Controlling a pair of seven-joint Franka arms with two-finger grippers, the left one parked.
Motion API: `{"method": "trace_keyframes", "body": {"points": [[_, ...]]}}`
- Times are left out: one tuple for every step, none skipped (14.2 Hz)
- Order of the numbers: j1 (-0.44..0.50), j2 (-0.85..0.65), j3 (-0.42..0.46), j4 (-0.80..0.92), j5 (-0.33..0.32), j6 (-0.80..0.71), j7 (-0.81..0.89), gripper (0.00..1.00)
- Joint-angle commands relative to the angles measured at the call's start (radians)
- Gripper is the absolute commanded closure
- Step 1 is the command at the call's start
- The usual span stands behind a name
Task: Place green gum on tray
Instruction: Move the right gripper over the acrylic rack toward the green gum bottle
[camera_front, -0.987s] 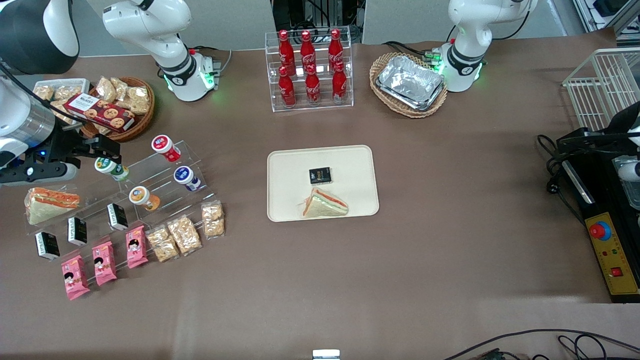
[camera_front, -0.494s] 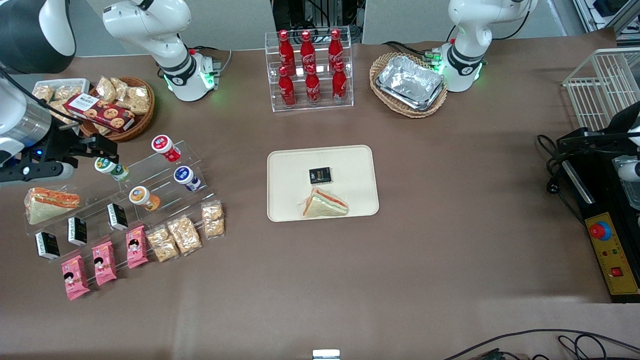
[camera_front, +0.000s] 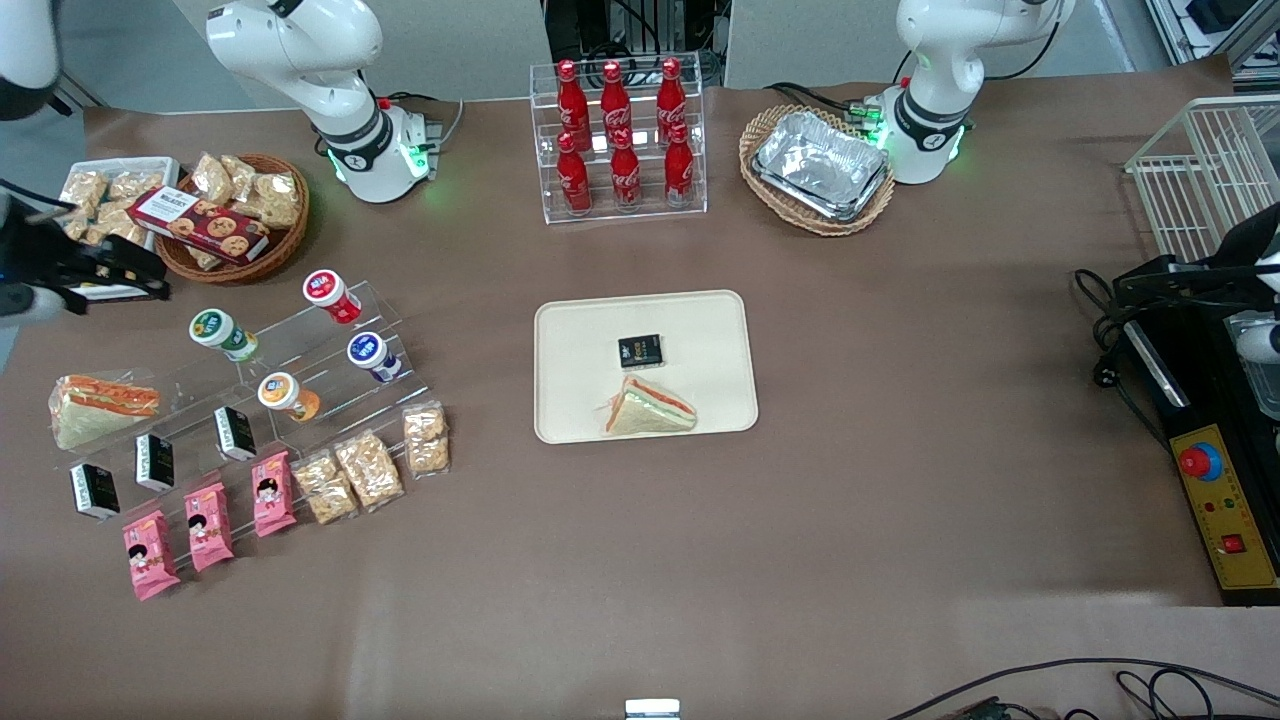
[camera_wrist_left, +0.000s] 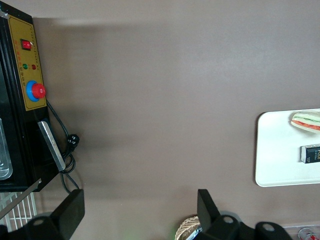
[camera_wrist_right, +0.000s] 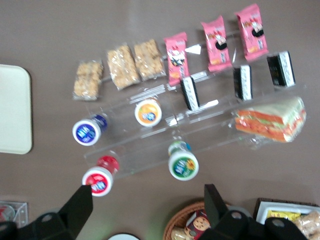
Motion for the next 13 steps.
{"method": "trace_keyframes", "body": {"points": [[-0.016,-0.219,-0.052,-0.258,-0.012,0.107,-0.071,0.0],[-0.018,-0.276,-0.066,-0.326,-0.016,0.138,-0.077,0.0],[-0.018,-0.324,-0.075,-0.376,-0.032,0.158,-0.077,0.0],[-0.018,-0.352,-0.077,-0.409,-0.048,0.169,-0.077,0.0],[-0.018,-0.369,-0.077,-0.423,-0.051,0.173,-0.075,0.0],[-0.019,-0.37,-0.077,-0.425,-0.051,0.172,-0.074,0.0],[-0.018,-0.369,-0.077,-0.425,-0.051,0.172,-0.068,0.0],[-0.018,-0.367,-0.075,-0.425,-0.051,0.173,-0.065,0.0],[-0.018,-0.358,-0.075,-0.425,-0.051,0.176,-0.063,0.0],[-0.018,-0.347,-0.077,-0.425,-0.054,0.186,-0.065,0.0],[-0.018,-0.337,-0.075,-0.425,-0.065,0.193,-0.063,0.0],[-0.018,-0.323,-0.075,-0.425,-0.068,0.195,-0.063,0.0],[-0.018,-0.305,-0.077,-0.426,-0.069,0.196,-0.063,0.0]]}}
